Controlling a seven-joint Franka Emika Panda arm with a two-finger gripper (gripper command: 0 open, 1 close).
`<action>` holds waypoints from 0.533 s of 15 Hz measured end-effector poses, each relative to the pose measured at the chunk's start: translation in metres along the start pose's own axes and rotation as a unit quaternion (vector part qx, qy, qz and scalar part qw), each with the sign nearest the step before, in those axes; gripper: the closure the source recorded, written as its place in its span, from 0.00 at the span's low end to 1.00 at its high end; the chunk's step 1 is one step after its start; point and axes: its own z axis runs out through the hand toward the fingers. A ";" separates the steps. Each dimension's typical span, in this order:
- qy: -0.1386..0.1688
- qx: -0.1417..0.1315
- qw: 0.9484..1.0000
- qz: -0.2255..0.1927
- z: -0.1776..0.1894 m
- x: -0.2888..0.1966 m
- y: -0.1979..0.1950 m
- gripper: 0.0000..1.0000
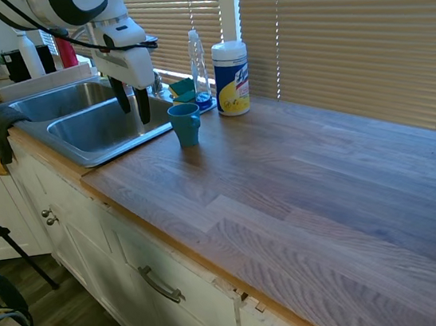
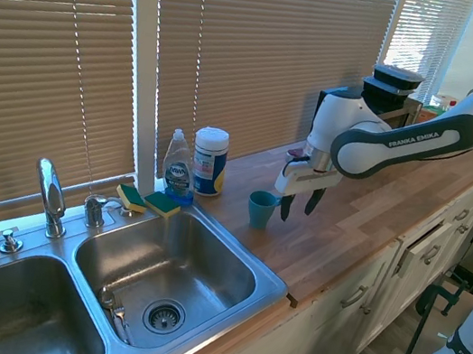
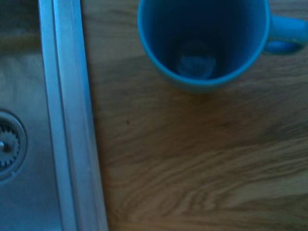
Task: Put the mug in the sink
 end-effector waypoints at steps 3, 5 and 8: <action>0.004 0.014 0.998 0.069 -0.006 0.009 -0.032 0.00; 0.011 0.017 0.994 0.111 -0.007 0.018 -0.047 0.00; 0.024 0.011 0.986 0.162 -0.004 0.034 -0.059 0.00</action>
